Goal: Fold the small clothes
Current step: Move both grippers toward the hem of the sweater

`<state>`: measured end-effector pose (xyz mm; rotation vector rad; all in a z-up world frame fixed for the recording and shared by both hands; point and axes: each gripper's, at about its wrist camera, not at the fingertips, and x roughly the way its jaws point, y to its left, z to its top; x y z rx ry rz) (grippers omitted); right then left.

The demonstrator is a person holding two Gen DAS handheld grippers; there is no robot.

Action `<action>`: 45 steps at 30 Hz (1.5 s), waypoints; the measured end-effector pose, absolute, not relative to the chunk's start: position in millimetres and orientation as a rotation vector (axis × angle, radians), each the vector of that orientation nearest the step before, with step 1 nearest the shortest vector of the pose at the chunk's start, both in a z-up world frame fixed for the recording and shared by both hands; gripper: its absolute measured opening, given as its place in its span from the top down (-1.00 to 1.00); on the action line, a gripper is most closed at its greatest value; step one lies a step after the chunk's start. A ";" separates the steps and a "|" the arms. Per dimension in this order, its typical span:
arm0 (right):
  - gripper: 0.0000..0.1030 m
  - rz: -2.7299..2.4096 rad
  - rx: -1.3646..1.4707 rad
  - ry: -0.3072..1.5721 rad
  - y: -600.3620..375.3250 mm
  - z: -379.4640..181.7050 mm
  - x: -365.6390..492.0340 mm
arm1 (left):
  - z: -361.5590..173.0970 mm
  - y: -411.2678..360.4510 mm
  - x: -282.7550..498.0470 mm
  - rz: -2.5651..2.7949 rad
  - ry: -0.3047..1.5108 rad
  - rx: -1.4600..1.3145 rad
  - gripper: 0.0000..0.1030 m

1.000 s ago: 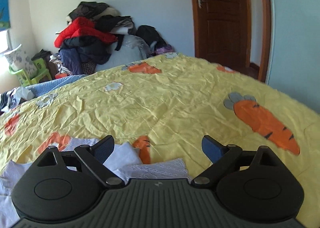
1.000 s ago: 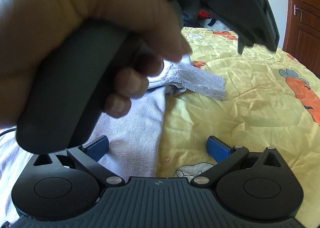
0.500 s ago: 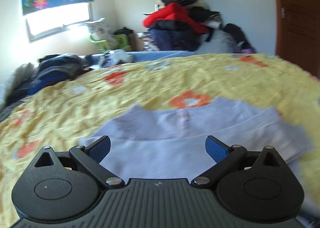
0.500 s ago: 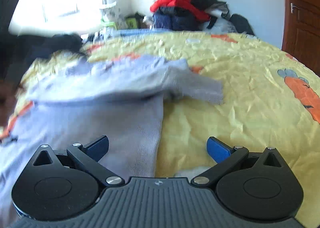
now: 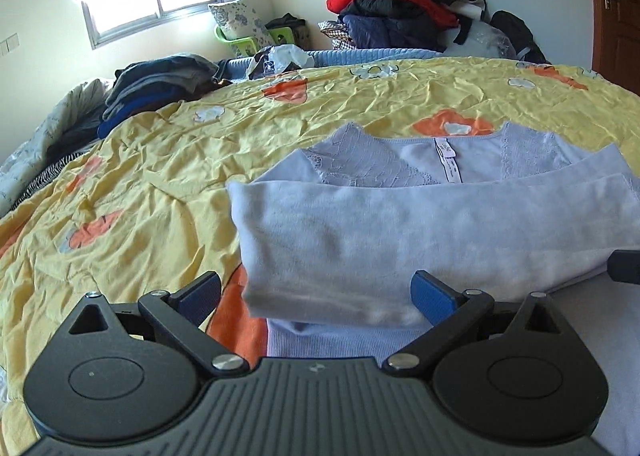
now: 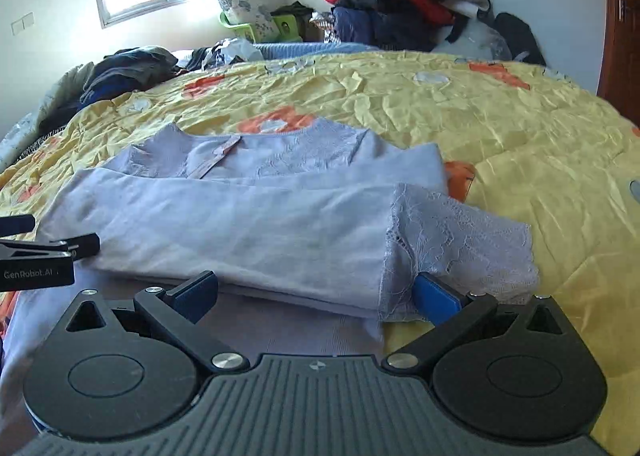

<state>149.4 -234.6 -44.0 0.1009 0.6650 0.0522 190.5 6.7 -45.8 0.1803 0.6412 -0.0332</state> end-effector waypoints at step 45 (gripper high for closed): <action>-1.00 0.098 -0.005 0.573 -201.0 -47.0 0.4 | -56.3 89.2 29.0 0.066 0.539 0.223 -0.98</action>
